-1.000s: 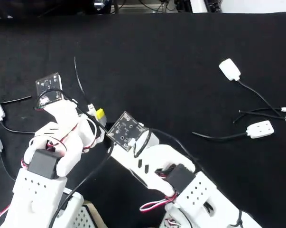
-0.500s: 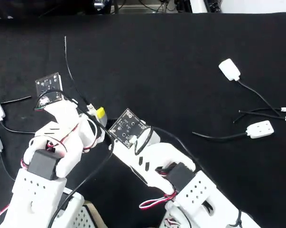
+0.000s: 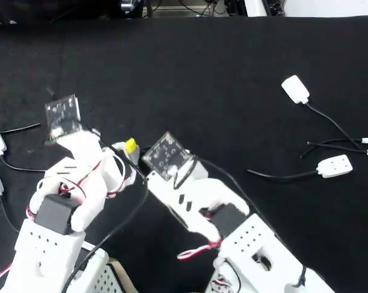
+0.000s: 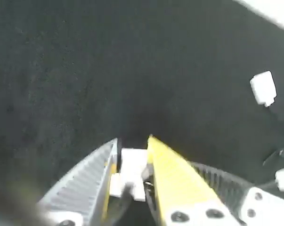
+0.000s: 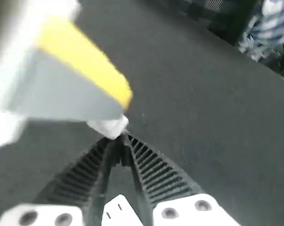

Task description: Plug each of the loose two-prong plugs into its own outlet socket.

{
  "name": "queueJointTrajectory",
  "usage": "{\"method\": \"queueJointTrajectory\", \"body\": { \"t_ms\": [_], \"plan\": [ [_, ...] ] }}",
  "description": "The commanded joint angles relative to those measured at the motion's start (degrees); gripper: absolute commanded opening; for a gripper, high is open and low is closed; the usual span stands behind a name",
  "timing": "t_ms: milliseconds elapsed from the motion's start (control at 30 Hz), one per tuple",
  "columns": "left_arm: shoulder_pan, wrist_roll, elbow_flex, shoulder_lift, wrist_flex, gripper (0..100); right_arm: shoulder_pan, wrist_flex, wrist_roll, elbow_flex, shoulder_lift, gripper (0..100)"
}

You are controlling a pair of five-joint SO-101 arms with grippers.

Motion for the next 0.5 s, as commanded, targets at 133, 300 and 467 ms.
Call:
{"method": "queueJointTrajectory", "body": {
  "t_ms": [133,300,467],
  "plan": [
    [2.0,0.1,-0.1,-0.6,1.5,3,2.9,-2.9,-0.2,-4.5,8.8,1.1],
    [2.0,0.1,0.0,-0.6,1.5,3,3.0,-2.6,0.0,-4.5,8.8,1.1],
    [1.9,-0.2,0.6,-0.6,1.1,3,3.0,-2.5,0.0,-4.5,8.8,1.1]
  ]
}}
